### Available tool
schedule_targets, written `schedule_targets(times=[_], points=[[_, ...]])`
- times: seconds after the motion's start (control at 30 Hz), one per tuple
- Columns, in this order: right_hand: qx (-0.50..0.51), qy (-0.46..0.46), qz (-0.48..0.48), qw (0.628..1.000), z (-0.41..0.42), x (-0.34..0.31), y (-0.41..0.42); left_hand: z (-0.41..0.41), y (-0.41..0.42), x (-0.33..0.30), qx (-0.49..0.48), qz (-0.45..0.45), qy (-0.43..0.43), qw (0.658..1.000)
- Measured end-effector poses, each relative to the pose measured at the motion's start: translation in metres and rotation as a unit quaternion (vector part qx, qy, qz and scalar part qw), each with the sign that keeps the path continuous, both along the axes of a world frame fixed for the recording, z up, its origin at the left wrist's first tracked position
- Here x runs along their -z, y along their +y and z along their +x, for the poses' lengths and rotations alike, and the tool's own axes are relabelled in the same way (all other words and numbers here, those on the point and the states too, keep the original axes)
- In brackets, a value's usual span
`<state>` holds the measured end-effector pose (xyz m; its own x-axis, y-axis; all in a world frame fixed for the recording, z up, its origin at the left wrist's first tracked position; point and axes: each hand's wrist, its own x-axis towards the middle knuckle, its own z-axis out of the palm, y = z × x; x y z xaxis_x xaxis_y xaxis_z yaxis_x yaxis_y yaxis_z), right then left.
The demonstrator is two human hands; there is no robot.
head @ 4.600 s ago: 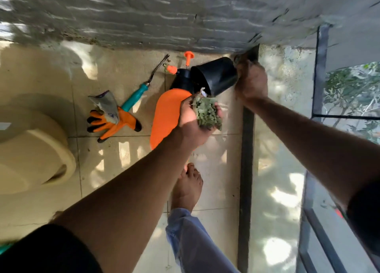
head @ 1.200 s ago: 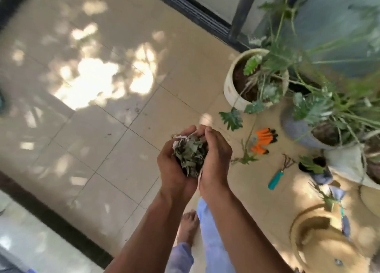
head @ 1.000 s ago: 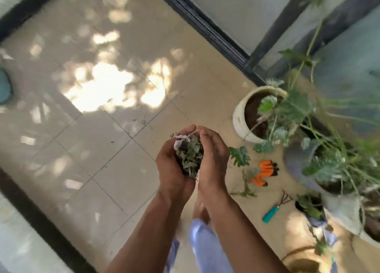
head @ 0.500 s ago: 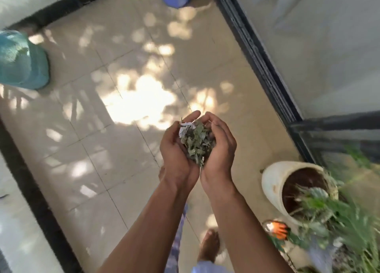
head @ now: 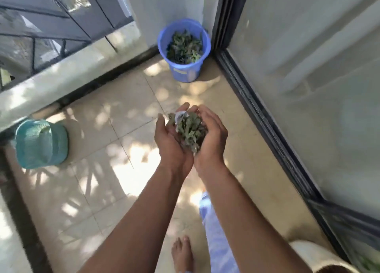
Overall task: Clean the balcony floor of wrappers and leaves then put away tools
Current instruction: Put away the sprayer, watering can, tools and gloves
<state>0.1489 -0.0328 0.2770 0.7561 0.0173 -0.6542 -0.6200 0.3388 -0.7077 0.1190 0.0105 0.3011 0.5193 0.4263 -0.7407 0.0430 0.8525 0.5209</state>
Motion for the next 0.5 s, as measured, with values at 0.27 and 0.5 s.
schedule_targets(times=[0.27,0.5], points=[[-0.024,0.077,0.012,0.997,0.166,0.022,0.086,0.158,0.095,0.036,0.024,-0.040,-0.022,0.999],[-0.009,0.142,-0.033,0.989,0.267,0.064,0.160,0.255,0.191,0.066,0.071,-0.127,-0.003,0.989]])
